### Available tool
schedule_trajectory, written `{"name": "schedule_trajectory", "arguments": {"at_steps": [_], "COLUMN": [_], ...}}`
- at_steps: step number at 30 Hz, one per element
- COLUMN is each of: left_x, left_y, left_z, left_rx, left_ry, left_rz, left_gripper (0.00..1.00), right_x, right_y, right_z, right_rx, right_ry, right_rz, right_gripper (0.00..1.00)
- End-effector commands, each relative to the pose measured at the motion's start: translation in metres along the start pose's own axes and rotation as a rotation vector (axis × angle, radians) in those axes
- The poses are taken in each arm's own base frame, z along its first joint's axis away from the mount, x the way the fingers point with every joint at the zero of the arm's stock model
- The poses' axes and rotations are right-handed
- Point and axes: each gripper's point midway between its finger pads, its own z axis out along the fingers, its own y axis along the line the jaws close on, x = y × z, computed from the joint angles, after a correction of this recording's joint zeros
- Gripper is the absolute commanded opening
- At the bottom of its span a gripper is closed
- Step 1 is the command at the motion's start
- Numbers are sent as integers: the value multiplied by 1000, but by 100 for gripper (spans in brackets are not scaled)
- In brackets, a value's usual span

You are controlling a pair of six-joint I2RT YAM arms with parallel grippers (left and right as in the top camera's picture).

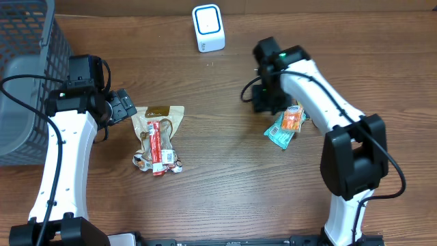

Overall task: Scan the item barcode
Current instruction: 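Reach the right gripper left and grasp the red stick snack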

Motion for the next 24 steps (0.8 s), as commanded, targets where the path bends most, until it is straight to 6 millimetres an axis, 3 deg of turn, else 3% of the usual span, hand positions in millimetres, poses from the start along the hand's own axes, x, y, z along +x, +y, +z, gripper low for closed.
{"name": "schedule_trajectory", "arguments": {"at_steps": [1,5,8,18,24], "left_x": [1,1,1,1,1], "left_y": [-1,-1,-1,-1,-1], "left_z": [2,2,2,2,2], "left_rx": [-9,-9,-9,-9,-9], "left_ry": [3,3,3,3,3], "left_rz": [11,11,11,11,11], "left_gripper": [100,100,100,100,100], "right_x": [9,17,31,103,127], "right_y": [61,128,159,239,267], "right_z": [-4,-11,-11,-7,10], "right_rx": [-207,-389,-412,-421,-330], "right_ry": [15,-6,-5,51,-19], "right_rz": [-54,-168,-197,-293,-316], "right_gripper": [42,40,40,40,42]}}
